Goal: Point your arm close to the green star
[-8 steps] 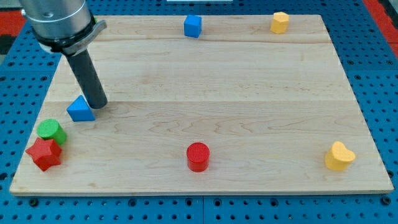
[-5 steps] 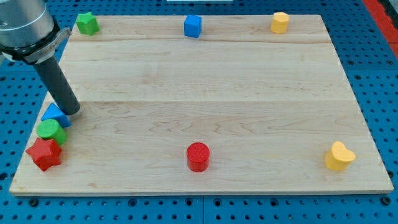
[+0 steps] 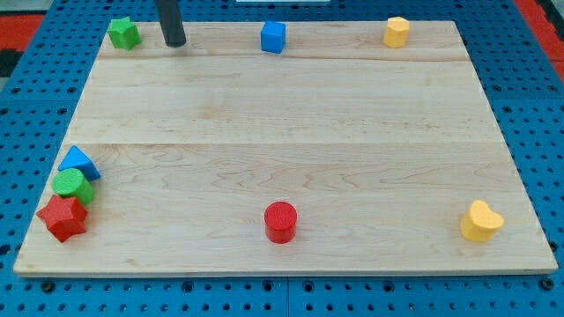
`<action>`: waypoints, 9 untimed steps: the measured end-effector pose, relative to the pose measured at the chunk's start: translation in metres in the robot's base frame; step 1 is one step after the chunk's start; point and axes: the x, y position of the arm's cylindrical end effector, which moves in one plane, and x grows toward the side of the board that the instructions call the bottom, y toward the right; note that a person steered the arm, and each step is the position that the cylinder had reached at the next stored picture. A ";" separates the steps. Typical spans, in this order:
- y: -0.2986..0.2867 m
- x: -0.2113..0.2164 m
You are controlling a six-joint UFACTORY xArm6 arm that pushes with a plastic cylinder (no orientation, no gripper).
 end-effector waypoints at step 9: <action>-0.134 -0.025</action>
